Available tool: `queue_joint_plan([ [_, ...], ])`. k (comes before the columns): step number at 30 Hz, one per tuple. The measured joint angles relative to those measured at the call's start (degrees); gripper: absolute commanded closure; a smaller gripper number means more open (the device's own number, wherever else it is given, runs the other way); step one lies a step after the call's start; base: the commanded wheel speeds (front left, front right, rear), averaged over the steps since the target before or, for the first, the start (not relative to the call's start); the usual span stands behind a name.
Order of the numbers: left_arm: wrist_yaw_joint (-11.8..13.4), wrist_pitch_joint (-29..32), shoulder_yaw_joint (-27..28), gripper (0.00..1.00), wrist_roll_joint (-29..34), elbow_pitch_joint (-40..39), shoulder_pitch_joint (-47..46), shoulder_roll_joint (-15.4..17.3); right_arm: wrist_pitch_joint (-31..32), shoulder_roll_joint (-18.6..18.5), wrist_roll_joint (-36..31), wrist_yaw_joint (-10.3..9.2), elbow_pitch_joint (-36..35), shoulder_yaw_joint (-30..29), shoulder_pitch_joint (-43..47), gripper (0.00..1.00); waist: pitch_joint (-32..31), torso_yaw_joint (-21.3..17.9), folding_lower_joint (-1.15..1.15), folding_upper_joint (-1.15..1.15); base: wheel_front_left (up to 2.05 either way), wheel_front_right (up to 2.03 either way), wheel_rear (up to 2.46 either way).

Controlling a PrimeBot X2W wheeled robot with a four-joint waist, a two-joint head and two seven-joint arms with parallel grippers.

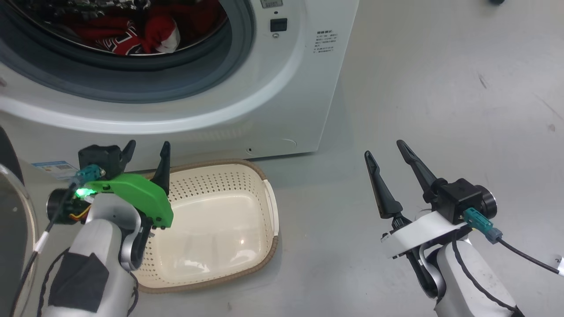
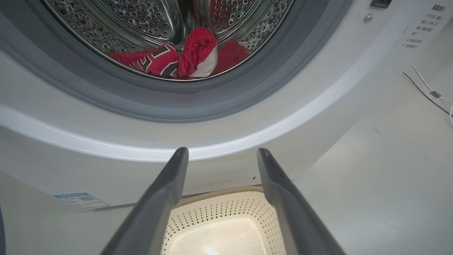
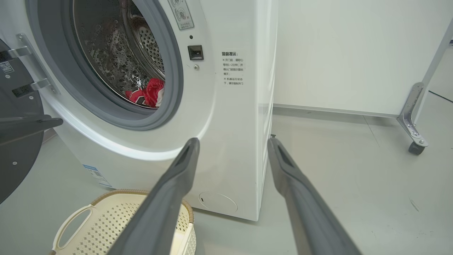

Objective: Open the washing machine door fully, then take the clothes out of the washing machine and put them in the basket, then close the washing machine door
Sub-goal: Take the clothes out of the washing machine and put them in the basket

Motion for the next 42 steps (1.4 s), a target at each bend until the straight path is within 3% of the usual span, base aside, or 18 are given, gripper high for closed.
queue_joint_plan([
  [9,-1.4,3.0,2.8,0.0,-2.5,3.9,-11.1,1.0,0.0,-0.1,1.2,0.45,-1.5,3.0,-4.2,0.0,6.3,-2.6,0.0,0.0,0.0,0.0,0.0],
  [22,-2.1,5.1,6.1,0.0,-2.7,7.1,-27.2,6.6,0.0,-0.3,4.7,0.37,-3.5,6.6,-9.1,0.0,14.5,-7.9,0.0,0.0,0.0,0.0,0.0],
  [32,-2.4,5.2,7.4,0.0,-1.9,9.5,-35.2,9.9,0.0,-0.3,6.1,-0.19,-4.3,8.4,-12.1,0.0,19.9,-11.7,0.0,0.0,0.0,0.0,0.0],
  [42,-3.0,4.7,7.5,0.0,-1.4,12.8,-40.3,11.2,0.0,-0.3,6.5,-0.89,-4.6,9.0,-13.4,0.0,23.7,-14.0,0.0,0.0,0.0,0.0,0.0],
])
